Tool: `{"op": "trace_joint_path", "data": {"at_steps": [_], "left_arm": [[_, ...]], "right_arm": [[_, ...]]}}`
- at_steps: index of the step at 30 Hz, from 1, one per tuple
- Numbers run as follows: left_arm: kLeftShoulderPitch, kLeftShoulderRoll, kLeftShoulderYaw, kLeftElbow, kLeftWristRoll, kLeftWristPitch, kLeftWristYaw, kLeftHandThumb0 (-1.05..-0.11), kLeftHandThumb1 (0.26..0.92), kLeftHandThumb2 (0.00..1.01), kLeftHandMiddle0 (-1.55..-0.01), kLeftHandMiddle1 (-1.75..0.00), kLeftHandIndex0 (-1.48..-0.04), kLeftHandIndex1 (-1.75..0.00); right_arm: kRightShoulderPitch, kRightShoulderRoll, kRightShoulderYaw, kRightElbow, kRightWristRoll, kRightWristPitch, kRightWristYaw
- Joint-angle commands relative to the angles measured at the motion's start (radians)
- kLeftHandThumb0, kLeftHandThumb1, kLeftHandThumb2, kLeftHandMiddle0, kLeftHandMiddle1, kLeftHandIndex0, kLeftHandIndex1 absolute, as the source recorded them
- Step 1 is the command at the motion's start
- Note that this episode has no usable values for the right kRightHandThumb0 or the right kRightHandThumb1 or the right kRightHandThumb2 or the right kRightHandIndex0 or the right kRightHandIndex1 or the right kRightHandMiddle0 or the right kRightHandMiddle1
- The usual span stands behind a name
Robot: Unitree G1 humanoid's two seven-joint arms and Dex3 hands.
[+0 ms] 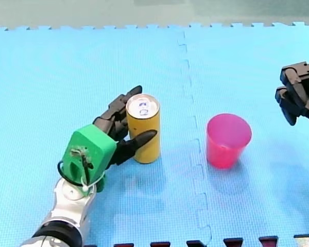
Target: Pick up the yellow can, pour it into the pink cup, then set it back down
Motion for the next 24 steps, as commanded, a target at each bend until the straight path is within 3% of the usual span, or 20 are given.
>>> {"op": "trace_joint_path", "data": {"at_steps": [1,24], "left_arm": [[-0.001,0.01,0.009,0.003,-0.005,-0.01,0.002,-0.991,0.77,0.0,-0.39,-0.02,-0.32,-0.01],[0.003,0.036,0.008,0.008,0.022,-0.029,0.004,-0.913,0.752,0.0,-0.41,0.0,-0.35,0.0]], "right_arm": [[0.003,-0.008,0.001,-0.001,-0.001,-0.005,-0.002],[-0.008,-0.01,-0.009,0.007,0.009,0.008,0.016]]}}
